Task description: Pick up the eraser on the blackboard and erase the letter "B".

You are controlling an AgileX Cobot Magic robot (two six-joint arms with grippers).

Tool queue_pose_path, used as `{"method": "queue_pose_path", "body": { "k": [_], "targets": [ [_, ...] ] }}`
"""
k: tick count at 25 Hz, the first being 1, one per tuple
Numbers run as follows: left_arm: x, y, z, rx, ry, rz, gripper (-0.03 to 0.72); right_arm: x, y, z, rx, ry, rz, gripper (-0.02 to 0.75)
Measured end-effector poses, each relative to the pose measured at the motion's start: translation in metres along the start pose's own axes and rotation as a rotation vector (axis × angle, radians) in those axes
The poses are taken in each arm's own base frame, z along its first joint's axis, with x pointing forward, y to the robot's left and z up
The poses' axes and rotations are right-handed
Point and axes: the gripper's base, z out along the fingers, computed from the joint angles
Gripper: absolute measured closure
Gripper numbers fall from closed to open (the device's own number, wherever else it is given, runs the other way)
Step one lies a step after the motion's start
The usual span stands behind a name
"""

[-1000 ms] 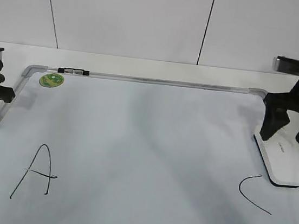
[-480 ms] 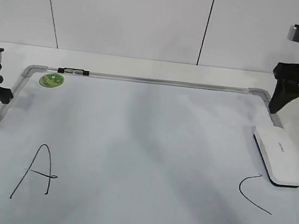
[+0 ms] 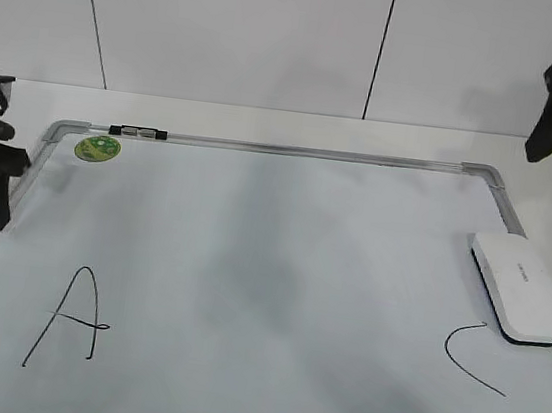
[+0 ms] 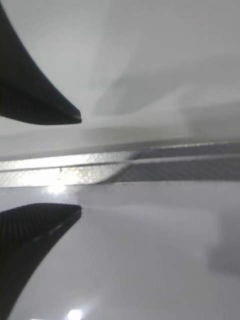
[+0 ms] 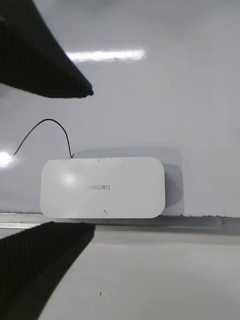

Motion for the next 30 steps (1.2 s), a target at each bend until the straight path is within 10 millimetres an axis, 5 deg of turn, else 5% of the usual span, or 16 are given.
{"method": "queue_pose_path", "body": {
  "k": [10,16,21,30],
  "targets": [
    [-0.008,-0.006,-0.046,0.010,0.018,0.024,0.348,0.018,0.008,-0.055,-0.006,-0.137,-0.019,0.146],
    [0.010,-0.013,-0.099,0.009,-0.115,0.043,0.421,0.048,0.015,-0.106,-0.009,-0.271,-0.038,0.147],
    [0.048,-0.018,-0.146,0.003,-0.229,0.060,0.428,0.101,0.018,-0.132,-0.013,-0.327,-0.045,0.148],
    [0.148,-0.025,-0.212,-0.004,-0.474,0.092,0.433,0.194,0.016,-0.131,-0.014,-0.366,-0.050,0.148]
  ]
}}
